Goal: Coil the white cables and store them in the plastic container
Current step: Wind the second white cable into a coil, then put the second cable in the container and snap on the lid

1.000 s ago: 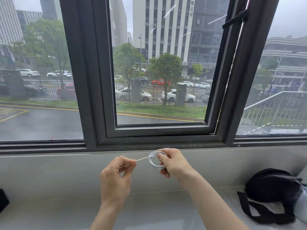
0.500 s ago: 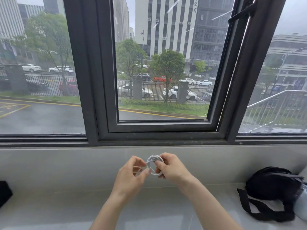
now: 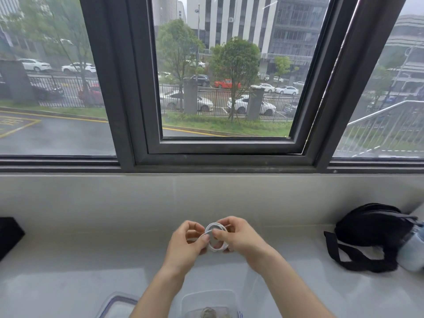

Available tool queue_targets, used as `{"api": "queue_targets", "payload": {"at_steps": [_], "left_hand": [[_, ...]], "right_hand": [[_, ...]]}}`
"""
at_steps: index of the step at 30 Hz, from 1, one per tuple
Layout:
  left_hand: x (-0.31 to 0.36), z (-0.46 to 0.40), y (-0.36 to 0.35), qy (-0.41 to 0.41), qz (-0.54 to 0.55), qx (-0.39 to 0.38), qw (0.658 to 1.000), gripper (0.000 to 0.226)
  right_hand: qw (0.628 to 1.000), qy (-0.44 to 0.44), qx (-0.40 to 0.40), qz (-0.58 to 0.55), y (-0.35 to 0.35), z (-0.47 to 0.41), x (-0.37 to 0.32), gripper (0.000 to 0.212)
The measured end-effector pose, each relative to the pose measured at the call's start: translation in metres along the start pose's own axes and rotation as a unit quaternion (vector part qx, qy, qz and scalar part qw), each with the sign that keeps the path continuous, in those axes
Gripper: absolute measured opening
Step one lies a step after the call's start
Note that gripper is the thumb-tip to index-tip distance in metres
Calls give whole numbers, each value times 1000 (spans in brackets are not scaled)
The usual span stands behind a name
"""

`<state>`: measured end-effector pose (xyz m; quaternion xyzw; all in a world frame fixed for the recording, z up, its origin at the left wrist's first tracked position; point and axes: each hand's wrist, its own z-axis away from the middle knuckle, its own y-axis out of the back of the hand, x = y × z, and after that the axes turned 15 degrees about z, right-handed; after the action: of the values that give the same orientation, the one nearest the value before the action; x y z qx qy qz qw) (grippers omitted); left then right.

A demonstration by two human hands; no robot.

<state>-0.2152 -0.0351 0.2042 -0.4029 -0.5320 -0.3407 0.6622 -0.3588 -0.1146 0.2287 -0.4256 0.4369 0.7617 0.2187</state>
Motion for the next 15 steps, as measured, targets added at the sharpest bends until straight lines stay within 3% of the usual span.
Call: {"api": "queue_targets", "payload": {"at_steps": [3,15], "left_hand": [[-25,10,3,20,-1,25,999,10],[-139,62,16,126,-174,63,975,14]], "right_hand": [[999,-35,3,-15,-13,5,27,25],[984,-175,-32,29,-80,29,140,26]]}}
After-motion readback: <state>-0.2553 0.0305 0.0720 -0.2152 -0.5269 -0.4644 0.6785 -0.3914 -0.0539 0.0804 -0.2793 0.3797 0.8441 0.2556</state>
